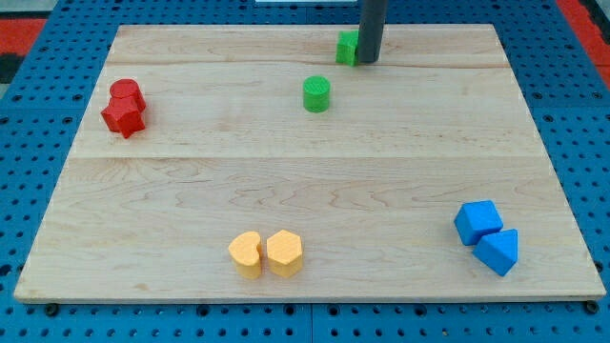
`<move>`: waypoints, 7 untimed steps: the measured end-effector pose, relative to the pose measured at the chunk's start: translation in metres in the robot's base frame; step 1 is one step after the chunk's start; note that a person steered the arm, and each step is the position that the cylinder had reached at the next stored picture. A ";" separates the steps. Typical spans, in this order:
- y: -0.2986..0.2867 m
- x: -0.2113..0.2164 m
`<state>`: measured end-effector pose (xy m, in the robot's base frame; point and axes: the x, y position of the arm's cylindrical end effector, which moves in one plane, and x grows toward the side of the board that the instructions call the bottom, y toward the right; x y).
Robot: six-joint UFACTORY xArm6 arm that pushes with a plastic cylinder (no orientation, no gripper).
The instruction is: Place the green blocks at the top center of the board
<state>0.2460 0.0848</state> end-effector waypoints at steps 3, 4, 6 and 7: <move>-0.042 0.050; -0.052 0.096; -0.067 0.132; -0.091 0.156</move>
<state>0.4023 -0.0057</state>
